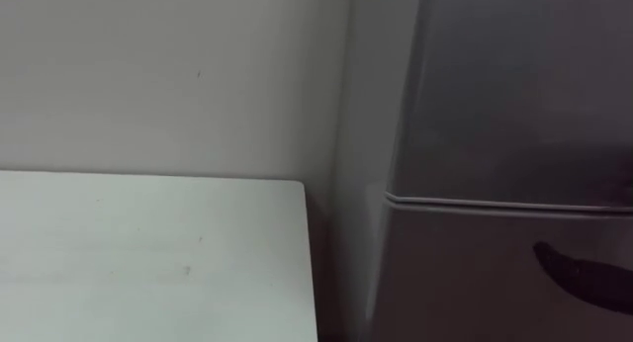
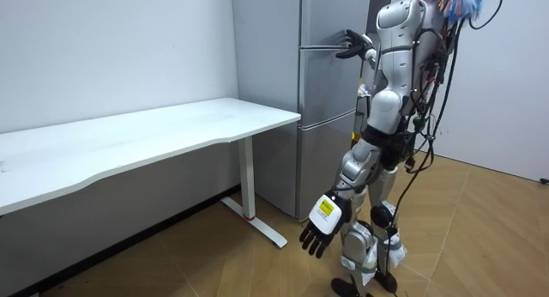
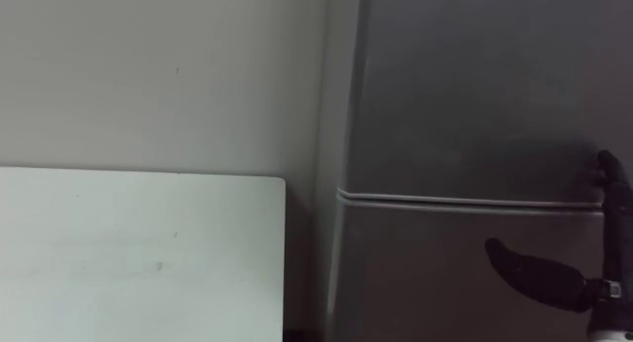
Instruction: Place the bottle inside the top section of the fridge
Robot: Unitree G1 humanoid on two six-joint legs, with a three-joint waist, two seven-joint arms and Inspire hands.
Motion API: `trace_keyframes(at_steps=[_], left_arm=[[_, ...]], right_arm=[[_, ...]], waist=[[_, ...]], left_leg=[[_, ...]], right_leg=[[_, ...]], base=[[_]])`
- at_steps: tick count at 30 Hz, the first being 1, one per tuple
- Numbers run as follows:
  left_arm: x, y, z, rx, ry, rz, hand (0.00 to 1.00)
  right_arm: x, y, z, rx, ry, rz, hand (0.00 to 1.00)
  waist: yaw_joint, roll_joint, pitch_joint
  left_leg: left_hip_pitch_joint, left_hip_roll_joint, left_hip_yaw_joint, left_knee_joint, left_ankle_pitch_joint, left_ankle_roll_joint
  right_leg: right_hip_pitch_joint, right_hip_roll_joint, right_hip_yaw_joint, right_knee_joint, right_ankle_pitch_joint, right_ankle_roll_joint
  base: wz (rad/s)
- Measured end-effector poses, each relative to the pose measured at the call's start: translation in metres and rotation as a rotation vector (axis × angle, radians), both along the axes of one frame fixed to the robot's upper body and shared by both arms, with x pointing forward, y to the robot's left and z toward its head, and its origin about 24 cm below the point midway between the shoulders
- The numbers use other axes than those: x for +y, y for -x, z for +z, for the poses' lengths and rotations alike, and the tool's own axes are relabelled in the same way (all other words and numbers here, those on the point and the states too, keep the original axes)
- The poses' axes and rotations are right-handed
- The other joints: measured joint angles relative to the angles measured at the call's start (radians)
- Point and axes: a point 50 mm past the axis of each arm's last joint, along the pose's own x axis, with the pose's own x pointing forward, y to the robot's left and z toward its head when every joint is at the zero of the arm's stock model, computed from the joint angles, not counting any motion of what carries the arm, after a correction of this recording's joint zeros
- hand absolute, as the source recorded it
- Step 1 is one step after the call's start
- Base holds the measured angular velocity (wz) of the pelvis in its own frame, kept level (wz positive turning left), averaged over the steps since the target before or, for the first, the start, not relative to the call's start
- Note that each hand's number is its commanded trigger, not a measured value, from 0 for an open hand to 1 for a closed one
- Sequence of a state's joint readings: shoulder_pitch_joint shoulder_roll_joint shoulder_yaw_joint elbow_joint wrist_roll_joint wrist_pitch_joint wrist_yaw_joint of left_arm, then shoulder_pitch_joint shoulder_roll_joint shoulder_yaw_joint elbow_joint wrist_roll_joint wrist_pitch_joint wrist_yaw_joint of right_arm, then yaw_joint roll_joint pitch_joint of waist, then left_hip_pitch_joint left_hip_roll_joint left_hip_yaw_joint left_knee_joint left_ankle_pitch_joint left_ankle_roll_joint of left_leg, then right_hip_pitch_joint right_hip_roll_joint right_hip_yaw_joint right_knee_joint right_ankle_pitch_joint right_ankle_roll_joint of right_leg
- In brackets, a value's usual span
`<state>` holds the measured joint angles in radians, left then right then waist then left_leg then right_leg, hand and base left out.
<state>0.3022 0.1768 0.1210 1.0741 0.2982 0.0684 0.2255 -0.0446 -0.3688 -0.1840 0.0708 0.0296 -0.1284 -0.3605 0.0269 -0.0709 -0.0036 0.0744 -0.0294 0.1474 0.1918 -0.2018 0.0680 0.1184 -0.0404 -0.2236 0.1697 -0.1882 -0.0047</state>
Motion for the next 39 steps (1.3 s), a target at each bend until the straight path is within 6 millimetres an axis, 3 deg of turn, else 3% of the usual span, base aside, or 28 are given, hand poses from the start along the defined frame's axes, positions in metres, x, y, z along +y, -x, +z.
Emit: trace_keyframes(at_steps=[12, 17, 19, 23, 34, 39], left_arm=[[0.001, -0.007, 0.001, -0.014, 0.014, -0.008, 0.0], [0.006, -0.009, 0.003, -0.025, 0.013, 0.019, 0.0], [0.007, -0.008, 0.003, -0.023, 0.01, 0.018, 0.0], [0.013, -0.008, 0.005, -0.023, -0.006, 0.011, 0.0], [0.018, -0.006, 0.008, -0.033, -0.039, 0.01, 0.0], [0.018, -0.009, 0.008, -0.052, -0.055, 0.007, 0.0]], right_arm=[[-0.003, -0.007, 0.002, 0.025, 0.007, -0.02, 0.0], [-0.009, -0.012, 0.004, 0.057, 0.011, -0.028, 0.0], [-0.012, -0.015, 0.003, 0.074, 0.013, -0.031, 0.0], [-0.023, -0.018, 0.007, 0.091, 0.008, -0.058, 0.0], [-0.029, -0.017, 0.015, 0.02, -0.042, -0.132, 0.0], [-0.038, -0.005, 0.012, -0.016, -0.106, -0.18, 0.0]], waist=[[0.0, -0.003, -0.0022], [0.0, -0.016, -0.0015], [0.0, -0.028, 0.0031], [0.0, -0.039, 0.002], [0.0, -0.028, 0.0022], [0.002, -0.02, 0.0021]], left_leg=[[-0.013, -0.001, 0.0, 0.007, 0.003, 0.005], [-0.017, -0.003, -0.003, 0.008, 0.007, 0.01], [-0.018, -0.004, -0.003, 0.008, 0.008, 0.012], [-0.033, -0.004, -0.006, 0.014, 0.014, 0.016], [-0.036, -0.005, -0.008, 0.013, 0.017, 0.019], [-0.028, -0.005, -0.007, 0.006, 0.017, 0.018]], right_leg=[[-0.01, -0.001, -0.001, 0.002, 0.006, 0.001], [-0.016, -0.003, -0.001, 0.006, 0.011, 0.003], [-0.018, -0.003, 0.0, 0.005, 0.015, 0.003], [-0.029, -0.003, 0.0, 0.003, 0.024, 0.008], [-0.03, -0.003, 0.0, 0.0, 0.03, 0.008], [-0.024, 0.001, 0.008, -0.001, 0.029, 0.008]], base=[[0.0], [0.0], [0.0], [0.0], [0.01], [0.01]])
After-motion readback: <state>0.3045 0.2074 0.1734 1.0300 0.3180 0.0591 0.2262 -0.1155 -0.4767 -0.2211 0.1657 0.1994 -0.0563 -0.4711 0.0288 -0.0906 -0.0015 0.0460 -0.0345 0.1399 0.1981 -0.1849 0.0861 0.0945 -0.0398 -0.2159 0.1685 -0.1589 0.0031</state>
